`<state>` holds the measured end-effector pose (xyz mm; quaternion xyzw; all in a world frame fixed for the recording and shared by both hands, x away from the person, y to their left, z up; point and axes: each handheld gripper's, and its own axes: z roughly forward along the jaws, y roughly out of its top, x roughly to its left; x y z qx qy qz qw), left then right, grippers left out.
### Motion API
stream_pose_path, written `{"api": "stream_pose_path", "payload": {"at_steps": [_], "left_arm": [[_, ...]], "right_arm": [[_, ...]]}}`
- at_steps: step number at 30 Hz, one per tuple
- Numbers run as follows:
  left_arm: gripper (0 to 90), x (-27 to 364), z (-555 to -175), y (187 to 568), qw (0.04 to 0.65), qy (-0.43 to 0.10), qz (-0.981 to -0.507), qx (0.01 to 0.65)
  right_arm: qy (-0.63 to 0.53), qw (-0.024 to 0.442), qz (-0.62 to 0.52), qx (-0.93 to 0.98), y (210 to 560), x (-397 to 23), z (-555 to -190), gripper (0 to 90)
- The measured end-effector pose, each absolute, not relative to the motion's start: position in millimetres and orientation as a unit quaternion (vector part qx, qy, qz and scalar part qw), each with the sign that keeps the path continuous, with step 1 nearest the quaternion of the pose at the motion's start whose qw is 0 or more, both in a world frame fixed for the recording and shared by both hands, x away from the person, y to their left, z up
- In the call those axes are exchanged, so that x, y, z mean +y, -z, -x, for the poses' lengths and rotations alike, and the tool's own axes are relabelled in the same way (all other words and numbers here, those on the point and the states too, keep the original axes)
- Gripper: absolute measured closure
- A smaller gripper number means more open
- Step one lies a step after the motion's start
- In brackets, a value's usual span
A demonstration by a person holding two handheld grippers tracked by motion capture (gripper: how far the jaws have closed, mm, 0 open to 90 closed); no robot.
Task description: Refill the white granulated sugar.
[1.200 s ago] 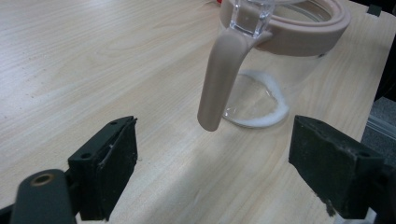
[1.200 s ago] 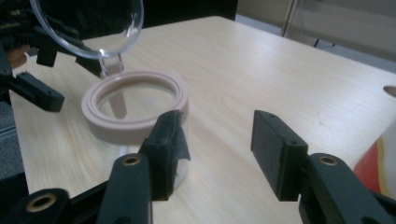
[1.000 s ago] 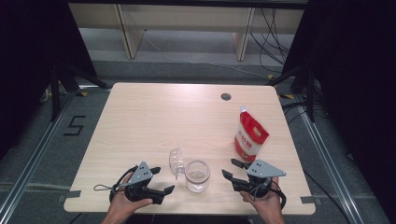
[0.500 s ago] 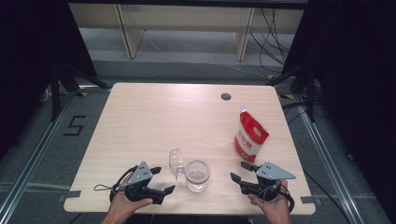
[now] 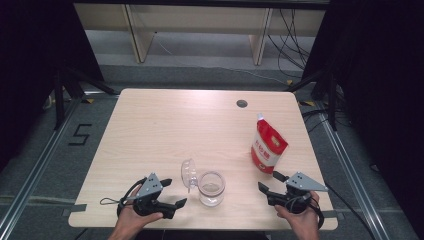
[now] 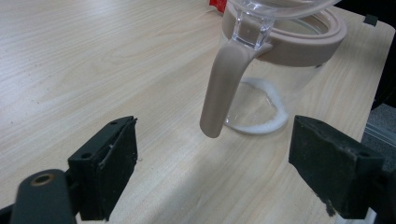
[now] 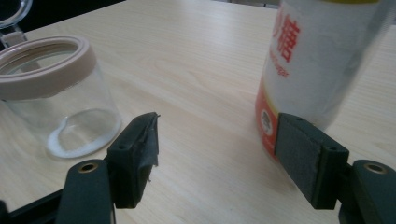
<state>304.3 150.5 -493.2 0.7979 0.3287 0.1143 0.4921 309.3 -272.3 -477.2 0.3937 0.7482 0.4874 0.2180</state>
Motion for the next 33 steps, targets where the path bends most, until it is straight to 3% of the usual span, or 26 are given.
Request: {"api": "stream_pose_path", "payload": {"at_steps": [14, 33], "left_arm": [[15.1, 152, -303, 495, 0.490, -0.117, -0.801, 0.323], [15.2, 152, -304, 496, 0.490, -0.116, -0.798, 0.331]], "right_arm": [[-0.466, 0.258, -0.421, 0.734, 477, -285, -319, 22.7], [-0.464, 0.267, -0.419, 0.733, 486, -279, -349, 16.9]]}}
